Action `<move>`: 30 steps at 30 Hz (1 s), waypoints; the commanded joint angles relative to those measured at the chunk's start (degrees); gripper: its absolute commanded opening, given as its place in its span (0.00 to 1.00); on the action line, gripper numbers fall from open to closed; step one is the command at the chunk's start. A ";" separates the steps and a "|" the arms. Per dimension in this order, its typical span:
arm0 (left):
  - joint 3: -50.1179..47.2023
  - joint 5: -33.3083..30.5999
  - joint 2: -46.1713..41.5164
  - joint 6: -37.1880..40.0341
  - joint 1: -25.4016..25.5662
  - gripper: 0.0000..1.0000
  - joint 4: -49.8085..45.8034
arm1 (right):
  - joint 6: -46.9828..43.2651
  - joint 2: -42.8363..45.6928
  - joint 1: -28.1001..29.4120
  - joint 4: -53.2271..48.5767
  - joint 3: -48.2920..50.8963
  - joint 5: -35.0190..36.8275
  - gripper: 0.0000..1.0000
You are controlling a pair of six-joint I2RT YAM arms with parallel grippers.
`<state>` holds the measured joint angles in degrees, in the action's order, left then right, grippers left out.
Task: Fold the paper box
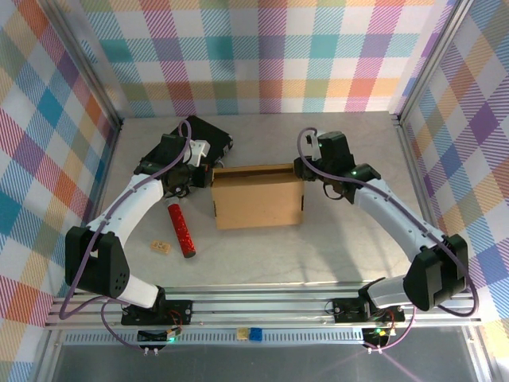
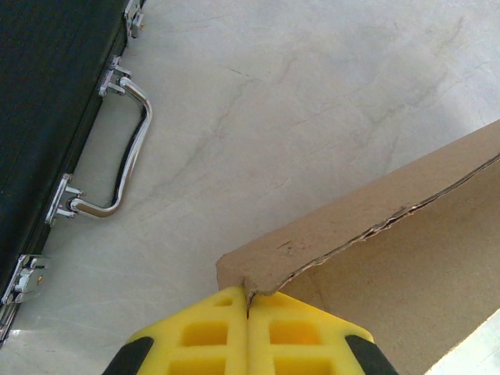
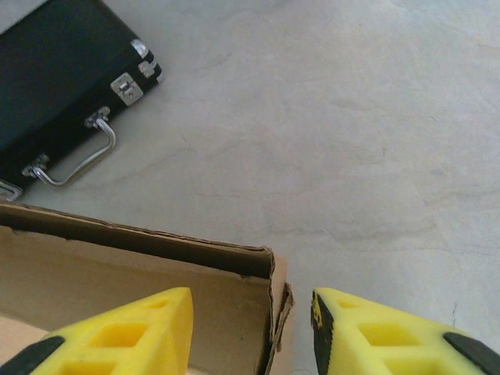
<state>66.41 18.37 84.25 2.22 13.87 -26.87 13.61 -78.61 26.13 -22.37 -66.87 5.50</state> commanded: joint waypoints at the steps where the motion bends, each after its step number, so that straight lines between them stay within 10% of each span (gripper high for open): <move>1: 1.01 -0.17 -1.71 0.26 0.81 0.00 -0.64 | 11.19 3.28 -0.47 -2.44 -1.45 0.75 0.46; 15: 1.75 -1.23 -2.21 -0.15 1.59 0.00 -0.81 | 75.74 8.34 2.03 -2.43 11.72 -15.73 0.51; 30: 1.44 -1.94 -2.88 -0.75 2.26 0.00 -0.64 | 88.13 0.93 7.60 8.37 10.56 -13.72 0.57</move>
<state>66.50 16.82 82.96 2.17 15.38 -27.07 97.89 -76.79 32.99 -18.48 -54.83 -8.62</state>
